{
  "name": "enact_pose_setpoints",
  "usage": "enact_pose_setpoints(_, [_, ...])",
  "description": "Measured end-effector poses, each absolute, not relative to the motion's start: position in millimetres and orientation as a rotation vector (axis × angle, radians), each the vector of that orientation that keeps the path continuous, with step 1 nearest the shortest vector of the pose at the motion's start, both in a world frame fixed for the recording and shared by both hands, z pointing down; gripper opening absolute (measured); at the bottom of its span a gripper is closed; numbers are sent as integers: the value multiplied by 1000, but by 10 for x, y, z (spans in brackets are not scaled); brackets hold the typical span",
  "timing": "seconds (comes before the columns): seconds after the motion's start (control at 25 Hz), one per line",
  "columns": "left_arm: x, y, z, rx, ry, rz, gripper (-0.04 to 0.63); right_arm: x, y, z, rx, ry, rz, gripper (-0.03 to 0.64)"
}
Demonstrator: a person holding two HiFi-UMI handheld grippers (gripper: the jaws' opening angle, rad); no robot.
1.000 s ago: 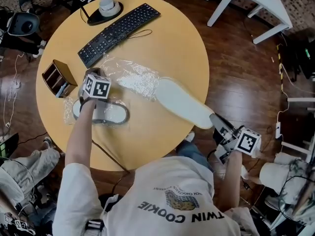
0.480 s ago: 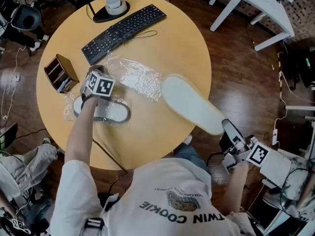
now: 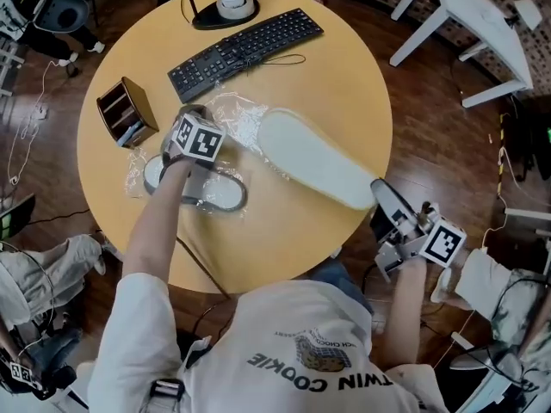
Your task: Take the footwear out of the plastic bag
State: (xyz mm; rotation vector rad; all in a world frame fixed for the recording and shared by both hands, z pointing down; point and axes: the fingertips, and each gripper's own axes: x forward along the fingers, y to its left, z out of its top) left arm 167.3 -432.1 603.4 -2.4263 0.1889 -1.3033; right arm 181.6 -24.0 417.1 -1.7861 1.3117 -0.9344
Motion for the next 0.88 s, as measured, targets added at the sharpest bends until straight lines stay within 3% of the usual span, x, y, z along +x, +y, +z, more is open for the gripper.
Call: enact_pose_setpoints(0.88, [1654, -4358, 6021, -2561, 182, -1268, 3, 2063, -1695, 5172, -1673, 1184, -979, 48])
